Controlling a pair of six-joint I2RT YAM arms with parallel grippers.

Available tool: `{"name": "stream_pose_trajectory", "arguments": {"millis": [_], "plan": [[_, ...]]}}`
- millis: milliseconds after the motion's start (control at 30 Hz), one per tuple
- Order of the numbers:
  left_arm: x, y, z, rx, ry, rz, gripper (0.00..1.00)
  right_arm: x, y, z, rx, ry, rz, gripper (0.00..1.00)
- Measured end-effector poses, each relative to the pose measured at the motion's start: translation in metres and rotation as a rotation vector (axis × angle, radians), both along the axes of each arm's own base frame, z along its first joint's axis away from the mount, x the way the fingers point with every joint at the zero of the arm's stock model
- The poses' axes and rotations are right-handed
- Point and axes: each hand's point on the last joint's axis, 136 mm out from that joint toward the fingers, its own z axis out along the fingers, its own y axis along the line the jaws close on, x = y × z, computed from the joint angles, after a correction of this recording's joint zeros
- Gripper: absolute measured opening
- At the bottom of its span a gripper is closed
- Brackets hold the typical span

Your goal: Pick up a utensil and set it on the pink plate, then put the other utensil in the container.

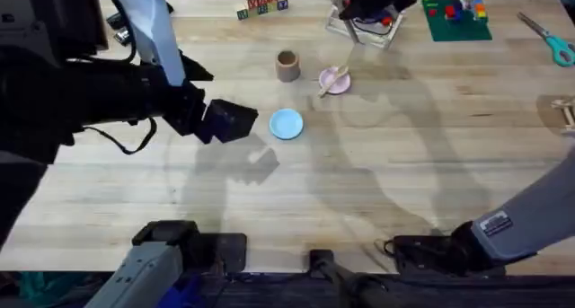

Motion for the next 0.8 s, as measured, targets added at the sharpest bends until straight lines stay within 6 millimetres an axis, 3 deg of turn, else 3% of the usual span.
{"name": "stream_pose_trajectory", "arguments": {"millis": [467, 667, 800], "plan": [[0.0, 0.0, 0.0, 0.0, 0.0, 0.0, 0.995, -0.011, 0.034, 0.069, 0.413, -0.283, 0.369, 0.031], [0.0, 0.0, 0.0, 0.0, 0.0, 0.0, 0.995, -0.021, 0.044, 0.082, 0.535, -0.286, 0.437, 0.031], [0.0, 0.0, 0.0, 0.0, 0.0, 0.0, 0.995, -0.017, 0.05, 0.069, 0.626, -0.254, 0.478, 0.031]]}}
